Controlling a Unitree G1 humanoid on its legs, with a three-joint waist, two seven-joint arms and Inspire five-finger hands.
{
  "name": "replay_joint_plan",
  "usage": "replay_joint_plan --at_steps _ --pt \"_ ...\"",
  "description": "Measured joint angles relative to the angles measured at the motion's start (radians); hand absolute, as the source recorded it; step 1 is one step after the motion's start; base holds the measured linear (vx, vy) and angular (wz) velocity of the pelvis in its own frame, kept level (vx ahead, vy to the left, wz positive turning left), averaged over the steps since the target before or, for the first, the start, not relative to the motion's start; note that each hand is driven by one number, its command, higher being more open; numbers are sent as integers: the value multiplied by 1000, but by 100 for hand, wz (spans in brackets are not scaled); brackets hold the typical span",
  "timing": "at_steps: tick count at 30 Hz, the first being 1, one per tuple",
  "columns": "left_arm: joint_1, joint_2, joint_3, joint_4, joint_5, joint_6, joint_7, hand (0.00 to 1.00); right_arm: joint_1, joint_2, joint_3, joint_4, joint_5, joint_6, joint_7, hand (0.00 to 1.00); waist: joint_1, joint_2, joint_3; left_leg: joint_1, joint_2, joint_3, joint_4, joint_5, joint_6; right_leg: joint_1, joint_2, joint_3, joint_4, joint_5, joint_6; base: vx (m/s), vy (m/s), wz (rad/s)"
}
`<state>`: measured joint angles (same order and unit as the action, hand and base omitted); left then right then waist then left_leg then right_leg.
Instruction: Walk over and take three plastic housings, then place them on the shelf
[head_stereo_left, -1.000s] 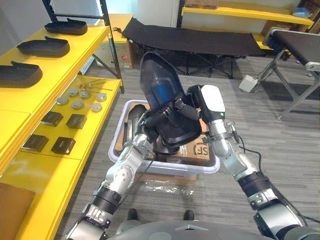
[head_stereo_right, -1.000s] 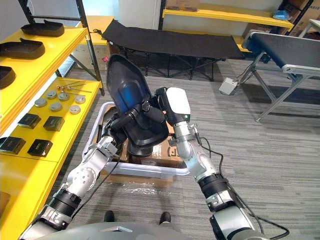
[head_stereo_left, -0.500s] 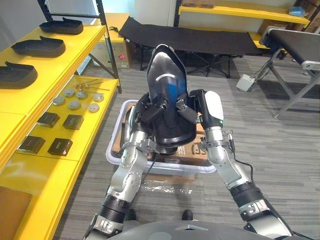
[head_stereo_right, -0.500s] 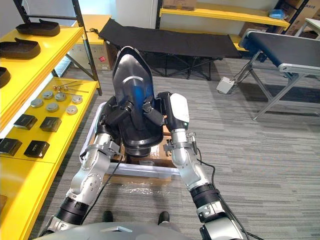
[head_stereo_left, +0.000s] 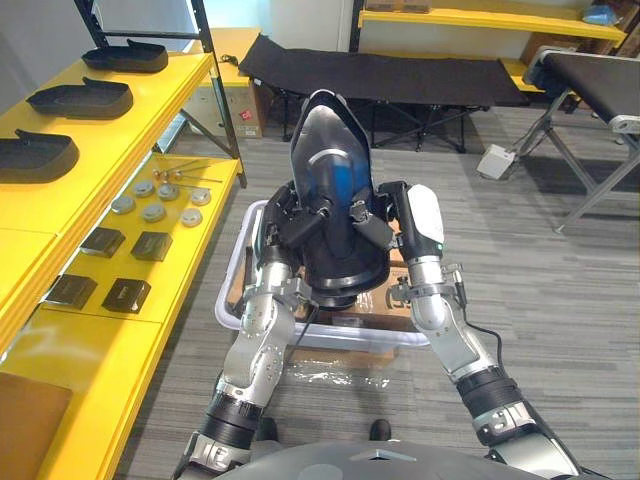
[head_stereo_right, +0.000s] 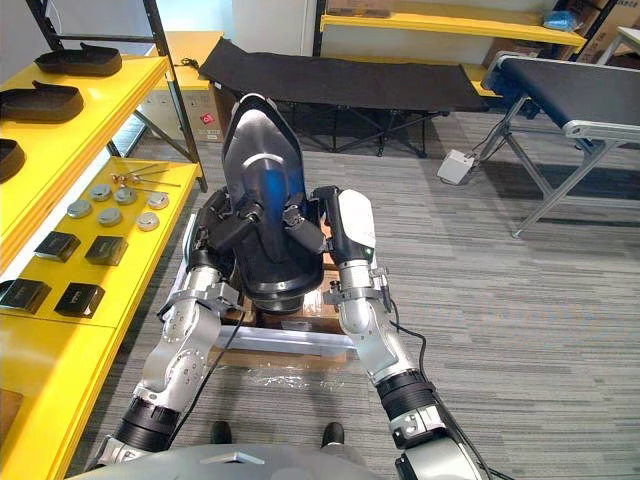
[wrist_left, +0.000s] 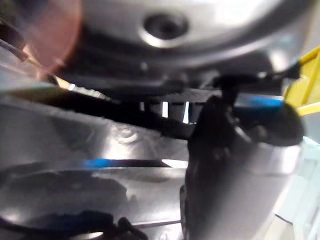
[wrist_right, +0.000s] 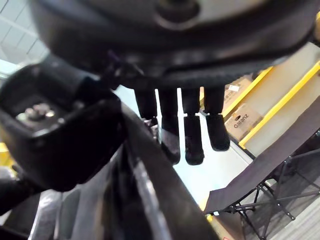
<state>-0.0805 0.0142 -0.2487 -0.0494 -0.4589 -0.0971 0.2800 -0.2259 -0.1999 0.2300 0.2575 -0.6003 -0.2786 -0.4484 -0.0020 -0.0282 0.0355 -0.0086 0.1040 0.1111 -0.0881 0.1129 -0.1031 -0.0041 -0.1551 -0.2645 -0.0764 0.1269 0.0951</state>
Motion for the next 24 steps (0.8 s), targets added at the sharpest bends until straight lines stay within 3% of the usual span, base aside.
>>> replay_joint_plan --at_steps 9,17,21,24 --pt "31 0 0 -52 119 -56 -14 0 15 0 -3 -72 26 -21 -23 100 4 5 -1 1 1 18 2 -3 -1 -13 0 18 4 0 0 0 0 -5" --pt "48 0 0 -72 464 -116 110 0 39 1 -21 -165 43 -21 -36 100 0 20 2 8 1 29 2 -7 -3 -14 1 31 5 -3 4 -8 -4 -4" --pt "50 0 0 -72 555 -131 139 0 58 21 -40 -185 118 -19 -35 100 -1 21 2 15 1 40 0 -15 -3 -15 2 43 5 -3 5 -6 -4 -9" --pt "51 -7 110 -71 593 -139 255 0 111 24 -145 -215 202 -27 -36 100 -8 22 2 16 2 50 0 -19 -2 -21 2 53 5 -4 6 -1 -5 -11"
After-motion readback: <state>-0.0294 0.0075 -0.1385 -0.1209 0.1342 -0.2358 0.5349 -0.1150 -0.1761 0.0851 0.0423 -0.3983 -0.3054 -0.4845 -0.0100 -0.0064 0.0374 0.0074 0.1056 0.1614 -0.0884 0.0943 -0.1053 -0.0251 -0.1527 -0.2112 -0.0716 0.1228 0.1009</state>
